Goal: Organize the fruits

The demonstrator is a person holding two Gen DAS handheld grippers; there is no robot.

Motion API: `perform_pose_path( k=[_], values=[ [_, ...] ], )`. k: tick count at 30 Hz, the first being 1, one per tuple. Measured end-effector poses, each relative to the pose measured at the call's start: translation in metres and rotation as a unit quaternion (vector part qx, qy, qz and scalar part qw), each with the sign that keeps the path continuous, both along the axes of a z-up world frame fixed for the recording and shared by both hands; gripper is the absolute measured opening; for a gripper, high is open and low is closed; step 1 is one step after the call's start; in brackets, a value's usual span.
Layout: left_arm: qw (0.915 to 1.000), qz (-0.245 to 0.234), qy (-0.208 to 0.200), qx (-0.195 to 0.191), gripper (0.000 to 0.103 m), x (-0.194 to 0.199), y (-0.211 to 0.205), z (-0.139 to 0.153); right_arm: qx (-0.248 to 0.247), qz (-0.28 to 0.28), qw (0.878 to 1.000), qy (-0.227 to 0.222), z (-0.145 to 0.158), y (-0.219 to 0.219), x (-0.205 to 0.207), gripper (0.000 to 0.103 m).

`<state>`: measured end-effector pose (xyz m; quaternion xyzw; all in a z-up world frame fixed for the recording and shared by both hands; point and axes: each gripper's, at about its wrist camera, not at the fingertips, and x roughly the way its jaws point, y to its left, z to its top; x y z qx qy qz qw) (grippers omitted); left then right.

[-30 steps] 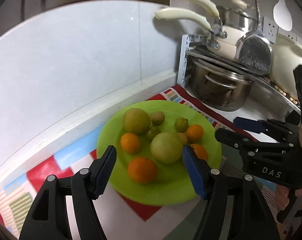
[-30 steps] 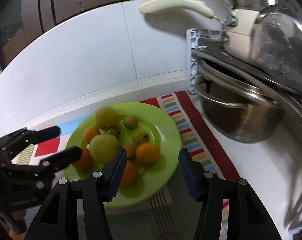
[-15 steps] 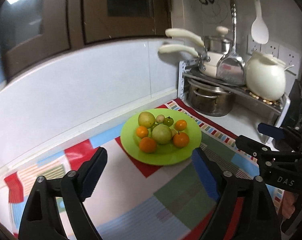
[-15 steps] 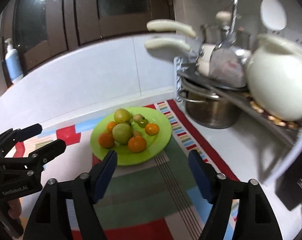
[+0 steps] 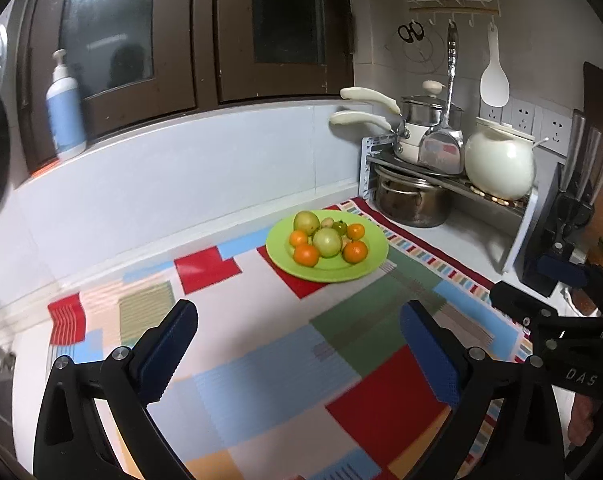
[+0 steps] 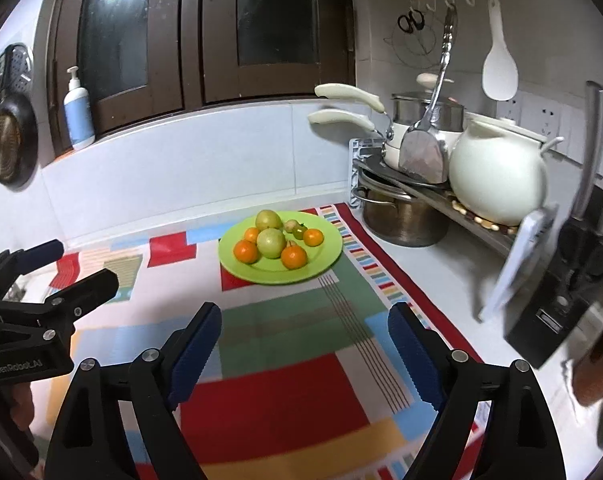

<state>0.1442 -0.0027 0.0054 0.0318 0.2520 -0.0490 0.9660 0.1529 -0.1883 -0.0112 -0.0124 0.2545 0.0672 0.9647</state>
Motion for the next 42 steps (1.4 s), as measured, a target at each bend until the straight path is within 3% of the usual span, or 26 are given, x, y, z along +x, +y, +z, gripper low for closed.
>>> perform_pose_path(
  k=[15,42],
  values=[
    [0.9998,-0.014,-0.013,0.008,0.103,-0.063,-0.001,0.006,0.005,-0.004,1.000,-0.010,0.008,-0.008,-0.071,0.087],
    [0.9988,-0.020,-0.045,0.008,0.103,-0.092,0.005,0.015,0.006,-0.004,1.000,-0.024,0.015,-0.001,-0.097,0.087]
  ],
)
